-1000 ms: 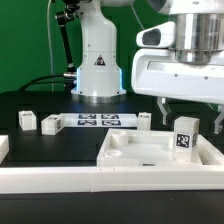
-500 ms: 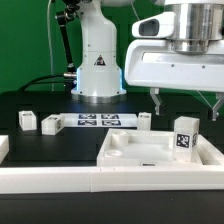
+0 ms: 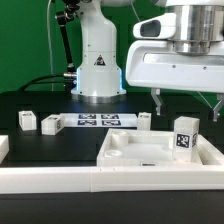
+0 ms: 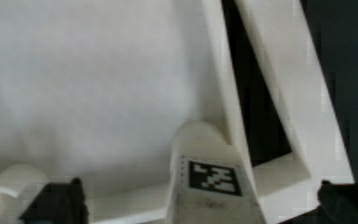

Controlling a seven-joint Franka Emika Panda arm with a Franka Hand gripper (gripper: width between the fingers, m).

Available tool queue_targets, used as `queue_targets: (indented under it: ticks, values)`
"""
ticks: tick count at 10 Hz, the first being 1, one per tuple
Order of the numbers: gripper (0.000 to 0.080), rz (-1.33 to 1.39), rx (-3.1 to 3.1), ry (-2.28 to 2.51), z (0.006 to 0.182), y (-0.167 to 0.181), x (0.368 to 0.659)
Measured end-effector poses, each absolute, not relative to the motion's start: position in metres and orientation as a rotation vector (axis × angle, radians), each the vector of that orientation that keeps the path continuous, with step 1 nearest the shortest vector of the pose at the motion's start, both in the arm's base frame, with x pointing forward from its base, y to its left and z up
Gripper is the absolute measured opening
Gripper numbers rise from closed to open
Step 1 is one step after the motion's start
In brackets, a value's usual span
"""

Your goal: Assemble square table

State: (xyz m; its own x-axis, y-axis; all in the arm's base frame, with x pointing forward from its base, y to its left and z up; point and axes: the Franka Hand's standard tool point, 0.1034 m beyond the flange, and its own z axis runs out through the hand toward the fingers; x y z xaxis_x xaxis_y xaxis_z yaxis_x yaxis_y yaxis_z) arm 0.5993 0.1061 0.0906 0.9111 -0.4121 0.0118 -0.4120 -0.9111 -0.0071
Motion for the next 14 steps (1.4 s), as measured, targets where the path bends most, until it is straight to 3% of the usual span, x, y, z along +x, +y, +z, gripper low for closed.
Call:
queue_targets:
  ticks: [8, 12, 14]
  values:
    - [0.0649, -0.028, -3.098, 0.473, 0.091, 0.103, 0.591]
    - [0.0649, -0.060, -3.113, 0.408, 0.071, 0.076, 0.534]
    - [0.0649, -0.046, -3.116, 0.408, 0.067, 0.075, 0.523]
